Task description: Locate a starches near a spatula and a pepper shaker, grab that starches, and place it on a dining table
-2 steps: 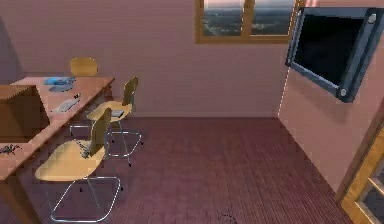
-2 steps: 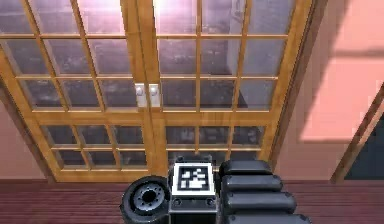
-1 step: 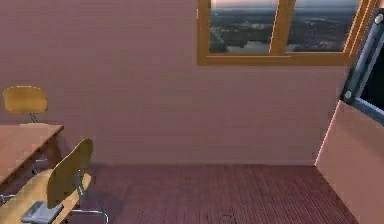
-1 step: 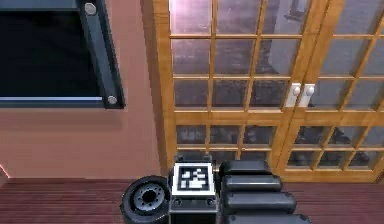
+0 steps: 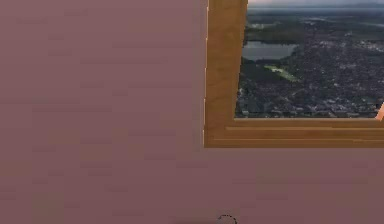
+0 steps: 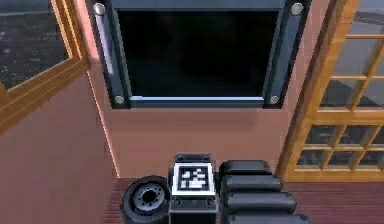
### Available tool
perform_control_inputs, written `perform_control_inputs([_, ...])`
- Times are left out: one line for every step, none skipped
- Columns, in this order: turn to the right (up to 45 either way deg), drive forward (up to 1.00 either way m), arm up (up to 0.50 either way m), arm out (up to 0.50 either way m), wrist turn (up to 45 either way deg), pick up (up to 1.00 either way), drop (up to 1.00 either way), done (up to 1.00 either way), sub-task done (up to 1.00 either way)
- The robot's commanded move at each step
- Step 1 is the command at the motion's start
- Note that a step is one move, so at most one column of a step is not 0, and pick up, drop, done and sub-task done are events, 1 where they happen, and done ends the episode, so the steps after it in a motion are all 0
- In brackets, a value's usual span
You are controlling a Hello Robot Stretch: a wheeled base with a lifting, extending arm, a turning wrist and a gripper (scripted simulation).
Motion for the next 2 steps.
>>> perform_control_inputs([0.0, 0.15, 0.0, 0.0, 0.0, 0.0, 0.0, 0.0, 0.0])
perform_control_inputs([-45.0, 0.0, 0.0, 0.0, 0.0, 0.0, 0.0, 0.0, 0.0])
